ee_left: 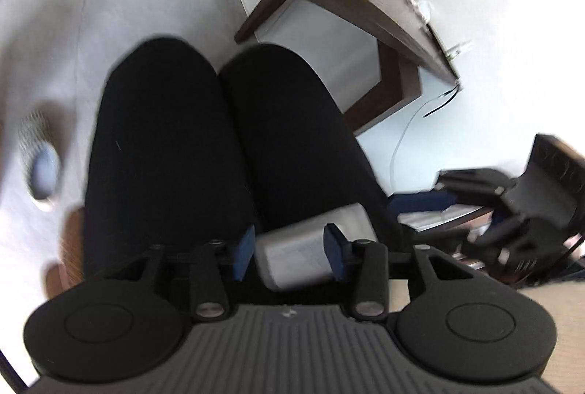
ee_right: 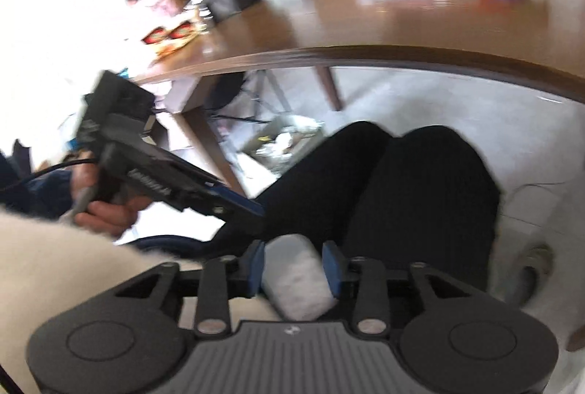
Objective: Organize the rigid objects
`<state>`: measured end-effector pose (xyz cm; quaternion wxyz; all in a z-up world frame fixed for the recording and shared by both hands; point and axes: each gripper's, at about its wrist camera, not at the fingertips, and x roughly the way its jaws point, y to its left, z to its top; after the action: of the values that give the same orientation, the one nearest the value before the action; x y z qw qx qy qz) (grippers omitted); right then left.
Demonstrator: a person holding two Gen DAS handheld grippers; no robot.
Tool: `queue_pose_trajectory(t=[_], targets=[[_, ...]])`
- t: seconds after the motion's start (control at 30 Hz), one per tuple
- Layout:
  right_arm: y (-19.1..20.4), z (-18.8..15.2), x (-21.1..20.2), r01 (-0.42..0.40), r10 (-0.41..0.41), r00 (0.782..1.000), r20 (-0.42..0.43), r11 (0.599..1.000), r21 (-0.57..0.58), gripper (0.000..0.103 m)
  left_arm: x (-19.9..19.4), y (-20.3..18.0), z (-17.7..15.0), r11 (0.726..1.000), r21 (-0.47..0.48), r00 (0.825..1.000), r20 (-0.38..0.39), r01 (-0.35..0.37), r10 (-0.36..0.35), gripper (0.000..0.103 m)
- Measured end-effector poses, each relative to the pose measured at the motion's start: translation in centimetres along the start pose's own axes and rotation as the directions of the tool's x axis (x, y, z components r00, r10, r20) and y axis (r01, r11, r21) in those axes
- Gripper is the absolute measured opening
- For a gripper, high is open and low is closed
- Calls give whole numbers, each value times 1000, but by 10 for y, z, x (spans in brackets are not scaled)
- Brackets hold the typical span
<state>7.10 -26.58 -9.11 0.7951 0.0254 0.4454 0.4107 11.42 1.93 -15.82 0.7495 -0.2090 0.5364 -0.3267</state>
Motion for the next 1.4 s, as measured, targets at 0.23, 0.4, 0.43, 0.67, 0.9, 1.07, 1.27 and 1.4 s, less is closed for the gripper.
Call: queue_pose_trajectory(t=[0.23,0.4,0.43,0.67,0.9,1.07,1.27,1.4], targets=[[3,-2,26,18,-24,997,-76,997,-81,55,18,23,-13,980,-179,996,-2,89,-90,47],[-8,-6,28,-8,1,994,-105,998,-66,62,17,36,-22,967,-242,996,-23,81,-90,47],[-11,-7,31,-24,18,994,-106,998,-59,61,16,36,-23,965,-246,995,-25,87,-95,47],[-8,-6,45,-83,62,989,-132,984,-157,55,14,43,-27,935,-326,988,-20,139,-154,53],[-16,5,46,-114,85,977,-196,984,-140,48,18,21,-16,960,-241,989,30,145,-142,53],[-19,10,16,-82,71,991,-113,993,-91,40,14,-2,3,974,-177,989,50,143,-136,50],[-53,5,-7,53,-53,999,-11,996,69,29,41,-9,35,973,-219,997,-11,74,-78,45],[-65,-8,-25,120,-136,989,64,970,210,36,40,-7,30,976,-214,999,4,41,-41,51]])
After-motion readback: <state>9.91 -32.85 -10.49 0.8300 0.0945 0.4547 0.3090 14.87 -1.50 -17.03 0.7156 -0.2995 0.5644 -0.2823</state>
